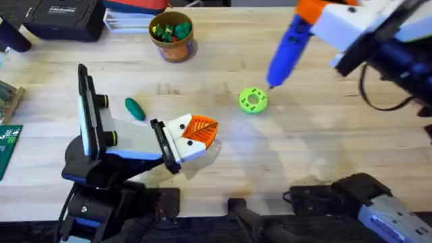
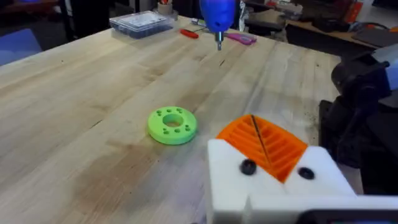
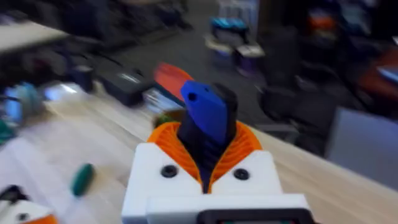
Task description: Pick up the gripper from the table and insert it into the empty holder that is missing its gripper. Then pick up a screw, insert it into the mounting hole, and use the screwdriver to tighten it. Finally, clean up the table by picking up the vegetable and placing it into the bucket.
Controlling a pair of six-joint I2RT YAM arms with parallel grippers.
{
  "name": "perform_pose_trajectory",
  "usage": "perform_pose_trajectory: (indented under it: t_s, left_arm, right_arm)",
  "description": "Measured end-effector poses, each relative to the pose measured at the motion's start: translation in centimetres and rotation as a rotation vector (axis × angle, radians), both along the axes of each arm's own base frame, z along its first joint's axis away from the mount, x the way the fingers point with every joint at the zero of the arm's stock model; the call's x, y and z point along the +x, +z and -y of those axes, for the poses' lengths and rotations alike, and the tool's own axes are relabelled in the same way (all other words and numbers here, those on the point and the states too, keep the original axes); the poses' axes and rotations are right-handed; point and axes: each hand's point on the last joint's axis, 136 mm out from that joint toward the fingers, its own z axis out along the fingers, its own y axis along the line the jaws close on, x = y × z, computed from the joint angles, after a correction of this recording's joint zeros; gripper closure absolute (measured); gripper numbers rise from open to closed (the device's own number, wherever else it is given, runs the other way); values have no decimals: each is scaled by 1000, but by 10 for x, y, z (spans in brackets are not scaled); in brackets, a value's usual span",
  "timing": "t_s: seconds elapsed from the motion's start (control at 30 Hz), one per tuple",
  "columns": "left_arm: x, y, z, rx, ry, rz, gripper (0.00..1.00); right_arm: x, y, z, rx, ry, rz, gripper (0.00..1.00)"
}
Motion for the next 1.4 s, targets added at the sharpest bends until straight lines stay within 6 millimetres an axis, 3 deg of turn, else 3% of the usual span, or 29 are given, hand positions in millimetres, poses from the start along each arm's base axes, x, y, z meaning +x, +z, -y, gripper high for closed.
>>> perform_pose_trajectory:
  t_s: [0.2,0.37,0.63,0.8,1.4]
  left_arm:
    - [0,0,0,0,0,0,987]
    - [0,0,0,0,0,0,987]
    - [0,0,0,0,0,0,987]
    - [0,0,0,0,0,0,987]
    - [0,0,0,0,0,0,987]
  right_arm:
    - [-33,29,-68,81,257,125,972]
    - [-58,48,-106,144,406,218,972]
    - [-84,41,-152,170,562,220,972]
    - [-89,35,-166,173,602,213,972]
    - [-92,26,-178,169,630,192,972]
